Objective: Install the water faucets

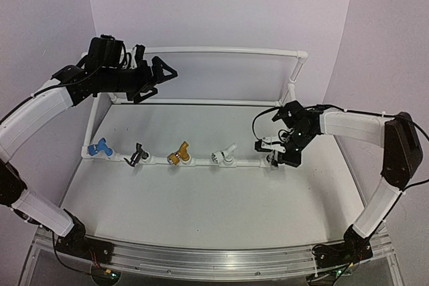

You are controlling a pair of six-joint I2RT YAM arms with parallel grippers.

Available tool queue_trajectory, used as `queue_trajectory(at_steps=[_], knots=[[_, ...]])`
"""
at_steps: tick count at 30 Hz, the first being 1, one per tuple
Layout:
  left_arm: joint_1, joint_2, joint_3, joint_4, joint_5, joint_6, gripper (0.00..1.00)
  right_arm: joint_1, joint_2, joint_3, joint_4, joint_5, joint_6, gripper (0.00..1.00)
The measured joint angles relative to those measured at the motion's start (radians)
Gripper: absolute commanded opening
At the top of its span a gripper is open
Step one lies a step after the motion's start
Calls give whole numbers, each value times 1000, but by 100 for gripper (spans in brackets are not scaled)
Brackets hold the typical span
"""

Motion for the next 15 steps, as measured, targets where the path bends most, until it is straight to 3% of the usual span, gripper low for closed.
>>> queue_trajectory(at_steps=[15], knots=[[0,-18,0,-1,-2,-1,98,88,-15,-13,61,-3,65,0]])
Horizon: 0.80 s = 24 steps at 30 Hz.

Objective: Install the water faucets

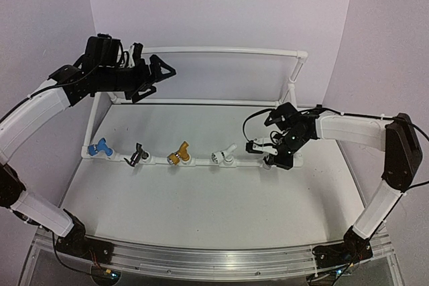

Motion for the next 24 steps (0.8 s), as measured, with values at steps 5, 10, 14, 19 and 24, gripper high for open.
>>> queue_trajectory(at_steps=[5,10,14,19,24], knots=[[0,-12,0,1,0,0,98,3,-6,-16,15,12,3,0],[0,-12,0,1,0,0,98,5,-54,-95,23,24,-4,0],[0,-12,0,1,0,0,98,12,-72,-138,19,26,-6,0],[0,-12,0,1,0,0,98,34,-49,-129,63,27,7,0],[0,-12,0,1,0,0,98,60,9,-85,126,43,23,0]])
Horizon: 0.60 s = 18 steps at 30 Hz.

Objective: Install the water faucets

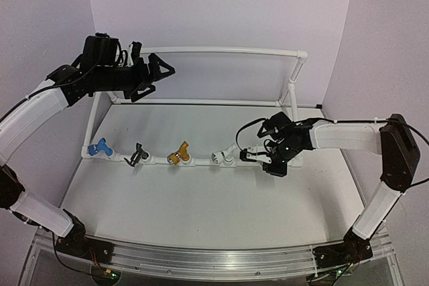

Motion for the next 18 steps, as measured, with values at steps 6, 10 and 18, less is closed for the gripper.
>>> queue_trajectory(at_steps=[6,10,18], knots=[[1,-1,0,0,-7,0,98,12,79,89,50,36,17,0],[2,-3,0,0,-8,0,98,12,110,144,71,83,21,0],[2,-3,0,0,-8,0,98,-9,146,198,117,147,20,0]])
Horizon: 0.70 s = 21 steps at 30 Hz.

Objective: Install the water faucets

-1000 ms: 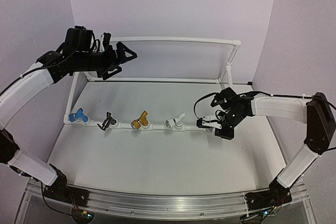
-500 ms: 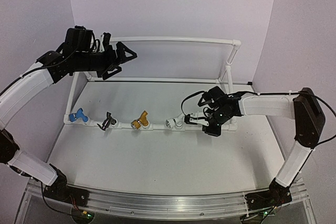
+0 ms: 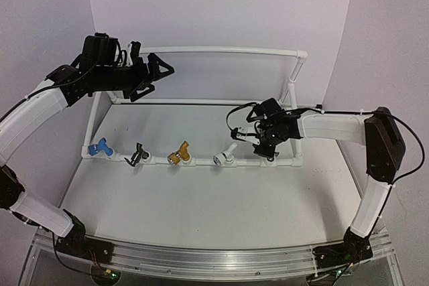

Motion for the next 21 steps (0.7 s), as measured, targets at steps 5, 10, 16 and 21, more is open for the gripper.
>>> queue_trajectory(at_steps=[5,10,16,21], knots=[[2,0,0,0,0,1,98,-28,0,1,16,10,-11,0],[7,0,0,0,2,1,98,-49,0,1,17,-2,-41,0],[14,3,0,0,7,2,98,-84,-14,1,5,-24,-75,0],[16,14,0,0,14,2,98,-112,-48,1,-30,-37,-99,0]])
